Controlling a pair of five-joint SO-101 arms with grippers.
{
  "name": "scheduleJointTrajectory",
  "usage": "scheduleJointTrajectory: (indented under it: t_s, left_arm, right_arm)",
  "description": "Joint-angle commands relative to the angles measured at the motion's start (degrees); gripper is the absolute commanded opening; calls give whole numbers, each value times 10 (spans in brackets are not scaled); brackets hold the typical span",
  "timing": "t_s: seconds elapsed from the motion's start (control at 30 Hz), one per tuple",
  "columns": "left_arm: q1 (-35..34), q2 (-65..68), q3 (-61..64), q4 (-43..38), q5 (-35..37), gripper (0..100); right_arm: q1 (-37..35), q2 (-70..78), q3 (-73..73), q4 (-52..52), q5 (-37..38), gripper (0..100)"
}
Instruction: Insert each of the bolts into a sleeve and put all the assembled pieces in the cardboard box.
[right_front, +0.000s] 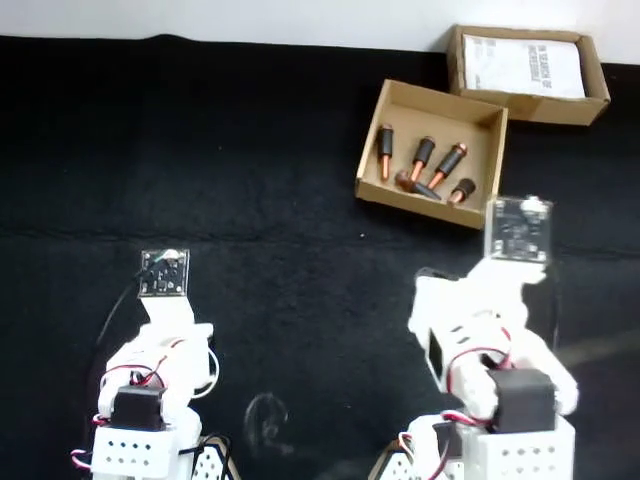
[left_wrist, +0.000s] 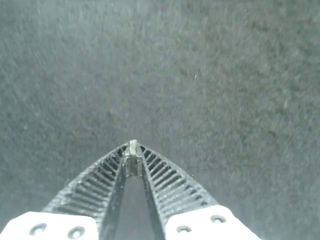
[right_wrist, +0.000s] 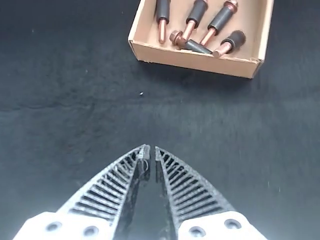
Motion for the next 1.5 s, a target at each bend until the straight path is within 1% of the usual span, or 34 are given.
scheduleJointTrajectory:
  t_s: [0.0, 0.17, 0.27, 0.43, 0.53, 0.6, 0.8, 0.9, 1.07, 1.17, 1.47]
  left_arm:
    - [-7, -6, 10, 7, -2, 10]
    - [-7, -3, 10, 29, -3, 10]
    - [-9, -5, 10, 49, -4, 10]
    - [-74, -5, 10, 49, -7, 10]
    - [-93, -6, 10, 51, -60, 10]
    - [-94, -4, 10, 52, -80, 10]
    - [-94, -2, 10, 61, -84, 10]
    - [-94, -6, 10, 69, -84, 10]
    - [-94, -6, 10, 69, -84, 10]
    - [-94, -6, 10, 69, -84, 10]
    - [-94, -6, 10, 69, -84, 10]
  right_arm:
    - [0, -19, 113, -101, 40, 6]
    - [0, -21, 288, -207, 81, 6]
    - [0, -21, 356, -248, 84, 6]
    - [0, -21, 407, -231, 84, 6]
    - [0, -23, 411, -184, 84, 6]
    - [0, -23, 412, -155, 84, 6]
    - [0, -22, 429, -121, 78, 6]
    - [2, -22, 465, -153, 42, 6]
    - [20, -23, 482, -163, 53, 6]
    - [13, -24, 483, -148, 48, 6]
    - [13, -24, 483, -149, 48, 6]
